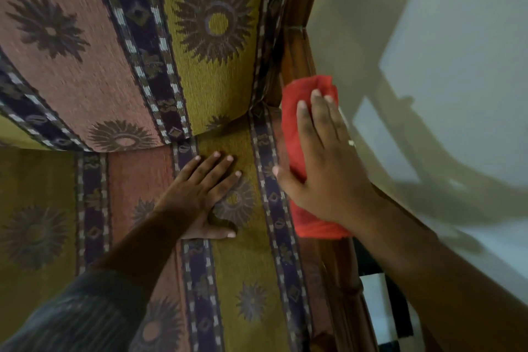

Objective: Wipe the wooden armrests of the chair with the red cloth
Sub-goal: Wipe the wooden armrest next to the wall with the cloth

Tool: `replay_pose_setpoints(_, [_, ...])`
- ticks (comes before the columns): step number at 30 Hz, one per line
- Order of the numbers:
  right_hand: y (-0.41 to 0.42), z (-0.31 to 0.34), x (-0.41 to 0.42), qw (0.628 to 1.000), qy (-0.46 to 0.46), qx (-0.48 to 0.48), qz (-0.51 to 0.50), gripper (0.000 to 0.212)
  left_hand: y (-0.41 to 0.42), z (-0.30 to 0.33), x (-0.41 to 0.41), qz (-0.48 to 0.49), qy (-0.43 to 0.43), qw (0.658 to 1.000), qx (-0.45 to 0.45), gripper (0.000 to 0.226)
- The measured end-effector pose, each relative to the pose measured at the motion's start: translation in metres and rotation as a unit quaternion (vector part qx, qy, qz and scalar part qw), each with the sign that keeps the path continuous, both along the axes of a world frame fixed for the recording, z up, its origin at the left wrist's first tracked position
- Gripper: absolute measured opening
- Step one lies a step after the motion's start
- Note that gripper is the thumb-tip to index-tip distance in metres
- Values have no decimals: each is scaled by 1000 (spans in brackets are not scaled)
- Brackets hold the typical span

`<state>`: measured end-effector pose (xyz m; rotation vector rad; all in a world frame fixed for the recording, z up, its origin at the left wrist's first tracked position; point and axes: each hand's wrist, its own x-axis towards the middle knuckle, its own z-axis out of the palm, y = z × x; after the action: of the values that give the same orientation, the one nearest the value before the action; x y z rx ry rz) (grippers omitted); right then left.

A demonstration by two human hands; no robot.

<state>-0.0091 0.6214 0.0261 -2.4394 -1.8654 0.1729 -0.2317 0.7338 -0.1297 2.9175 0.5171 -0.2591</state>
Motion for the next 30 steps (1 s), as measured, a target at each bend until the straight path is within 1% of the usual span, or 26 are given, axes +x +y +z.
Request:
replay_pose_setpoints(5, [26, 0, 5, 1000, -16, -7, -6, 108, -5, -4, 0, 10, -1, 1000, 29, 122])
replay_pose_setpoints(9, [51, -3, 11, 999, -27, 21, -37, 110, -18, -4, 2, 61, 8, 998, 34, 123])
replay_pose_setpoints(12, [43, -4, 9, 999, -18, 31, -36, 106, -27, -4, 2, 99, 0, 995, 27, 125])
replay_pose_setpoints(16, [11, -3, -6, 999, -10, 17, -37, 105, -28, -5, 1, 102, 0, 994, 32, 125])
replay_pose_setpoints(21, [-51, -1, -29, 1000, -10, -1, -23, 101, -34, -4, -3, 118, -4, 992, 33, 122])
replay_pose_setpoints(26, [-39, -4, -26, 999, -20, -6, -36, 101, -44, -7, -5, 126, -11, 991, 36, 122])
replay_pose_setpoints(30, [-35, -8, -22, 999, 8, 5, -49, 95, -47, -9, -6, 132, -1, 990, 38, 123])
